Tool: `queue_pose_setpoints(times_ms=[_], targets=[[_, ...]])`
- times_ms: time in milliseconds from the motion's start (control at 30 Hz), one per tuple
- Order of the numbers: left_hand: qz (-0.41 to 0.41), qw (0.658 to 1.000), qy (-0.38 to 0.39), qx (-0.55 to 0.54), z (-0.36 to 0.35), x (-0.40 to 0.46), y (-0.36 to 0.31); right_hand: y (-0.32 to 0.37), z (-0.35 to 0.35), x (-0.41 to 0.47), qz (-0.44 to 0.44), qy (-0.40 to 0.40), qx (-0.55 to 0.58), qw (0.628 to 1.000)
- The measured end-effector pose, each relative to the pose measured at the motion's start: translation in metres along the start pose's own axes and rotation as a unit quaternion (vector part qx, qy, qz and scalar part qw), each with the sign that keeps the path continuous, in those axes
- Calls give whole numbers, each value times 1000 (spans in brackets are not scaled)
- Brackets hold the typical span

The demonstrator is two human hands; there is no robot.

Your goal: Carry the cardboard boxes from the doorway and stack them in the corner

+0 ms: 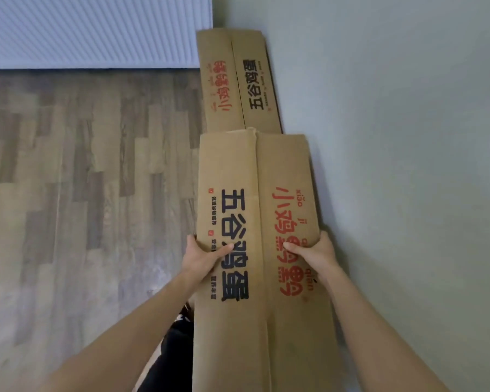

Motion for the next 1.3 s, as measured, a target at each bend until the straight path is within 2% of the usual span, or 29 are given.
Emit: queue_pose_setpoints(times_ms=[200,500,933,1300], targets=[[8,1000,-19,-22,-55,91,69,-64,-19,109,17,20,-34,999],[-23,999,-39,-29,-106,192,119,-122,-44,210,34,23,-43,998],[-55,996,-63,-27,-107,265,97,-95,-74,287,75,4,-33,997],[-31,998,-52,-10,-106,257,92,-85,-73,277,52,-35,-82,995]])
Point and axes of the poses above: each hand's wrist, its own x-axis towards the middle knuckle, its own z-axis out of the back of the hand, y = z × x, the point moved 10 cm from there along x, towards the middle knuckle, and after that the axes turned 4 degrees about x, right-handed, at the moved point
